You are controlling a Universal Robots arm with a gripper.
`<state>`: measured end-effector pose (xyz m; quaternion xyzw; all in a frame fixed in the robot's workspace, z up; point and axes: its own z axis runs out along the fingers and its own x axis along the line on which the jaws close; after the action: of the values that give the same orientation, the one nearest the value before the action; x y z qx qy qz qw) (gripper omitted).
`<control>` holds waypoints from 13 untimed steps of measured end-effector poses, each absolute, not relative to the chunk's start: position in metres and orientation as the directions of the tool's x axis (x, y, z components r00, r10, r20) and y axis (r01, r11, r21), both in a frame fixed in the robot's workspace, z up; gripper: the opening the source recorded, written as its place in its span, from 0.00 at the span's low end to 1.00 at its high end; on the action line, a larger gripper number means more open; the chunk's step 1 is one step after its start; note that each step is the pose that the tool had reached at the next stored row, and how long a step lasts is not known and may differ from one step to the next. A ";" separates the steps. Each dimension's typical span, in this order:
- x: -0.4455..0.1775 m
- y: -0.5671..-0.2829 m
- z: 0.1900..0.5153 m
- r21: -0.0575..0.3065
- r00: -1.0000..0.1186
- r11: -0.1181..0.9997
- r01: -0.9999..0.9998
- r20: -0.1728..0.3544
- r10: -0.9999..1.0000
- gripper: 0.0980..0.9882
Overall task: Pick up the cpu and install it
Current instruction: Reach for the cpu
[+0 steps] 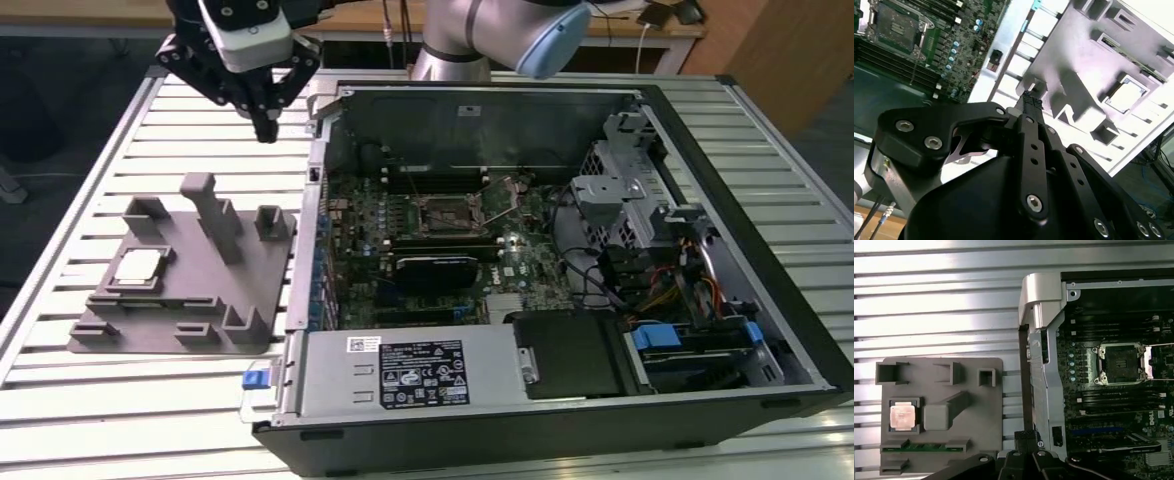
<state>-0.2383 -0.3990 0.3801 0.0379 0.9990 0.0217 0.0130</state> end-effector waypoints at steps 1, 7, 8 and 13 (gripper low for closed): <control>-0.241 -0.399 0.379 0.044 -0.997 0.996 0.075 -0.024 0.076 0.01; -0.255 -0.399 0.374 0.044 -0.997 0.996 0.075 -0.024 0.076 0.01; -0.257 -0.399 0.373 0.044 -0.997 0.996 0.075 -0.024 0.076 0.01; -0.270 -0.399 0.369 0.044 -0.997 0.996 0.075 -0.024 0.077 0.01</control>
<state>-0.2700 -0.3989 0.3687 0.0380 0.9990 0.0217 0.0130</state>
